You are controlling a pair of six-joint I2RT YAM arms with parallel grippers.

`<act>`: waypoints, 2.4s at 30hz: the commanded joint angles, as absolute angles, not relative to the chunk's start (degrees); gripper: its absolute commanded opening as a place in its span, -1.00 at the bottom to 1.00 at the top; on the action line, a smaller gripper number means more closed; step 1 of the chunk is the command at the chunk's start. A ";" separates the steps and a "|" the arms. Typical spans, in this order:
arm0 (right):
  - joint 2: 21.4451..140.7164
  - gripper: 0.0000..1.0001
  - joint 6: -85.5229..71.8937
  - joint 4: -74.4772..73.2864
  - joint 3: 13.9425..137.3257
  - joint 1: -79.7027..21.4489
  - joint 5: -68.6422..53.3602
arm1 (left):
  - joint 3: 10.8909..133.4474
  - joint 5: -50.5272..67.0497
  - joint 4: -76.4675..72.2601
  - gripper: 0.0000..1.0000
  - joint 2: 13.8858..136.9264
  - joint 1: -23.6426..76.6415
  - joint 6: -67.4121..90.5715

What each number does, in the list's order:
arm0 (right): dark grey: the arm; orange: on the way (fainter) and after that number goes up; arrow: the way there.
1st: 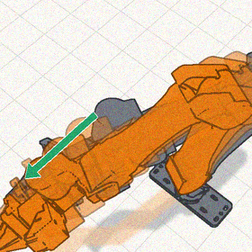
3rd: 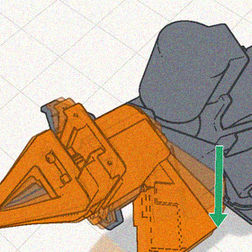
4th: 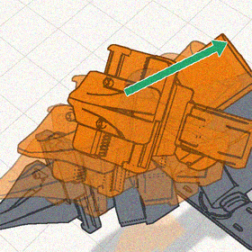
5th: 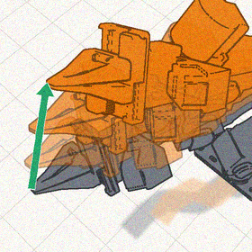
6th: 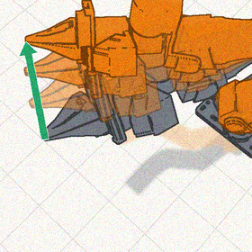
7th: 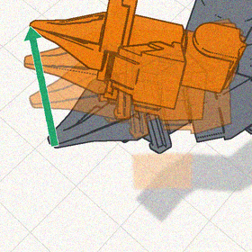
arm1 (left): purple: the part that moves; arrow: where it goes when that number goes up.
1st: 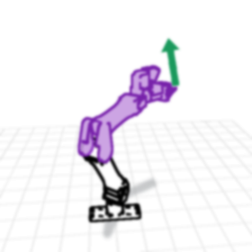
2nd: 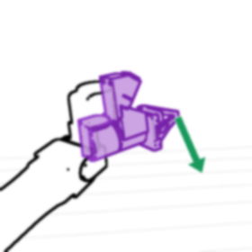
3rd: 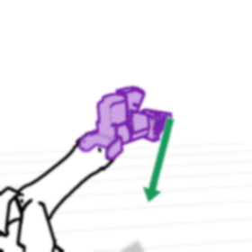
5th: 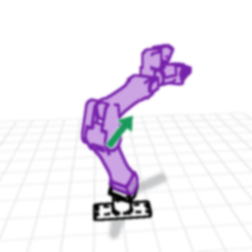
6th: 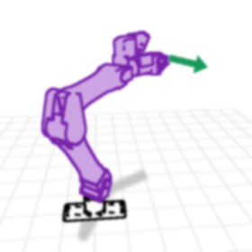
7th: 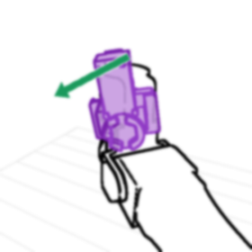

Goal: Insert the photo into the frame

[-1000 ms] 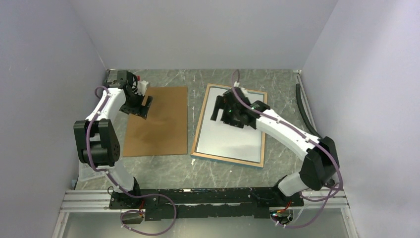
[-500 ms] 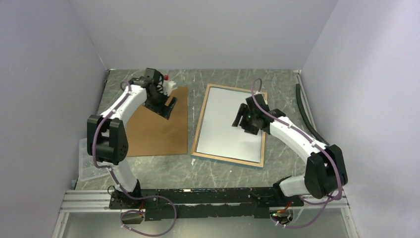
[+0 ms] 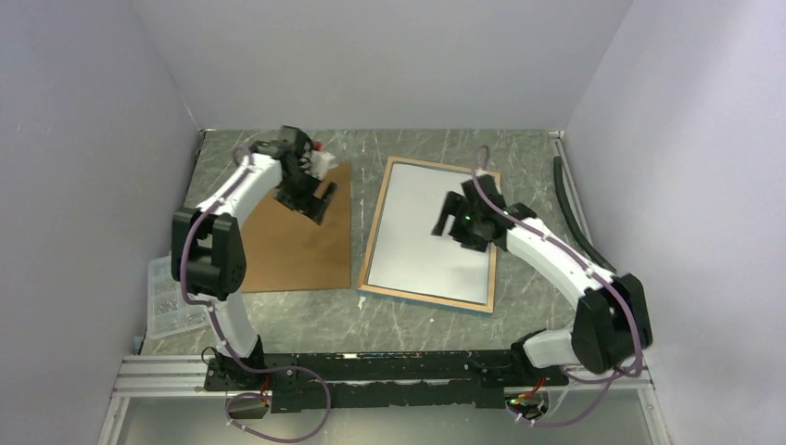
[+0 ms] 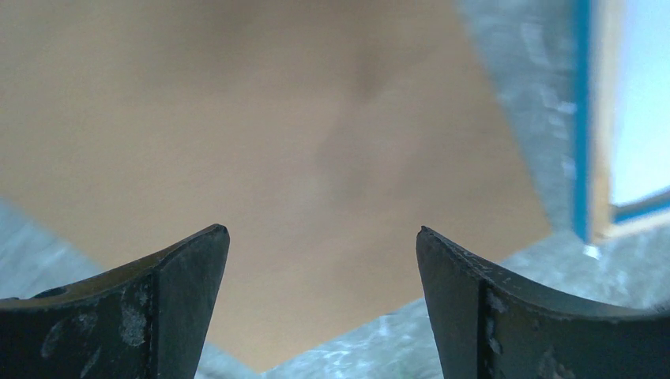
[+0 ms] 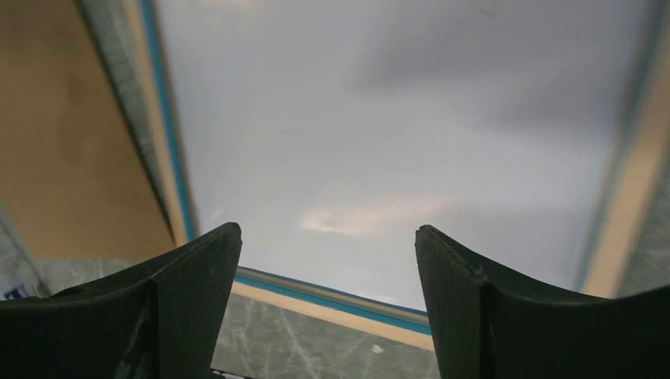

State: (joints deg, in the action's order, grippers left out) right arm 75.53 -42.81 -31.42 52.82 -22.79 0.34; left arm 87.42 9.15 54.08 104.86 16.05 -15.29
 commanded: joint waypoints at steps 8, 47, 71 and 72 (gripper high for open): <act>101.65 1.00 -46.86 -26.72 84.63 -39.14 5.11 | 95.40 0.55 53.42 0.89 105.77 -13.49 -20.76; 139.82 0.95 -51.54 -27.56 112.96 -43.56 -15.03 | 85.83 -1.16 45.75 0.11 122.26 -14.15 -16.51; 125.42 0.81 -74.07 14.84 97.28 -42.96 -38.52 | 87.98 19.07 52.88 -0.36 122.39 -11.96 -17.44; 124.67 0.80 -74.32 15.91 96.60 -42.92 -38.84 | 87.91 19.34 52.93 -0.37 122.38 -11.73 -17.61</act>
